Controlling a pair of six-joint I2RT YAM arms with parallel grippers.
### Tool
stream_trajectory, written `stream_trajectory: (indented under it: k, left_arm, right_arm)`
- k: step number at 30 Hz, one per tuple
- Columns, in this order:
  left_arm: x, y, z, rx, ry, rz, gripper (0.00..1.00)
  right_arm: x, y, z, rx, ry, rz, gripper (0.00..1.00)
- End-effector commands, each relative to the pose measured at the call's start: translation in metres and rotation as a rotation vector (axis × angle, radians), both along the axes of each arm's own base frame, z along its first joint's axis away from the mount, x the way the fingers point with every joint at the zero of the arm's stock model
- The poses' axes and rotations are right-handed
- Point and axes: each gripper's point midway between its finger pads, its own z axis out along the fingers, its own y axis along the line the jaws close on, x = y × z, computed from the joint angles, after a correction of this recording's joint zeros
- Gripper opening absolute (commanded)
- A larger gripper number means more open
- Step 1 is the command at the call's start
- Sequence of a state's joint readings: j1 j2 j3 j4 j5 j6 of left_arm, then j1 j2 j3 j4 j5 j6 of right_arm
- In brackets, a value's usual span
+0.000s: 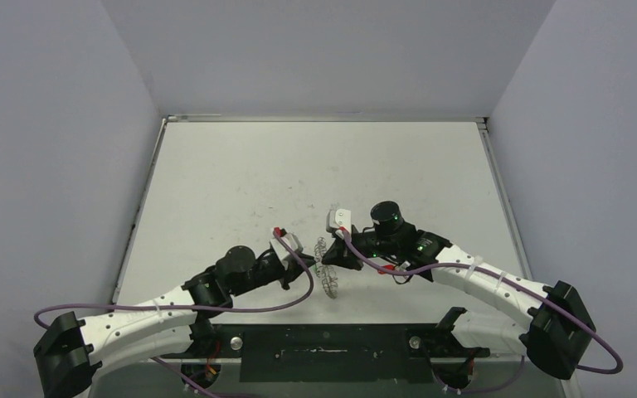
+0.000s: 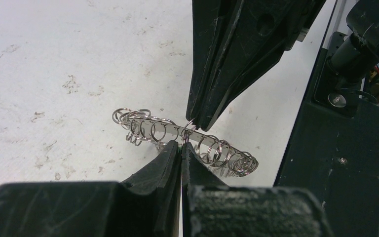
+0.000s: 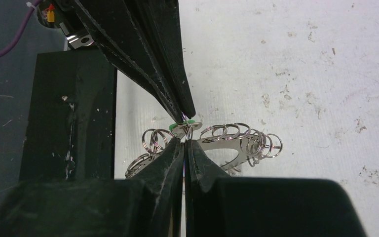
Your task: Put the keys on the keyring
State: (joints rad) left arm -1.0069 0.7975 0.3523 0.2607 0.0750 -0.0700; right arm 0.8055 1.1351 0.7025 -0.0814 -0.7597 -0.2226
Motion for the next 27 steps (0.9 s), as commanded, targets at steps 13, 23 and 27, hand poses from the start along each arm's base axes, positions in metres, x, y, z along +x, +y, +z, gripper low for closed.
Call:
stream_trajectory:
  k: [13, 23, 27]
  left_arm:
    - [0.010, 0.006, 0.000, -0.087, 0.036, 0.090, 0.00]
    - [0.016, 0.016, -0.012, -0.076, 0.058, 0.158, 0.00]
    - [0.014, 0.016, -0.017, -0.068, 0.064, 0.151, 0.00]
  right_arm:
    - [-0.003, 0.011, 0.036, 0.139, -0.080, 0.042, 0.00]
    - [-0.004, 0.010, 0.040, 0.153, -0.085, 0.038, 0.00]
    - [-0.004, 0.011, 0.044, 0.167, -0.086, 0.036, 0.00]
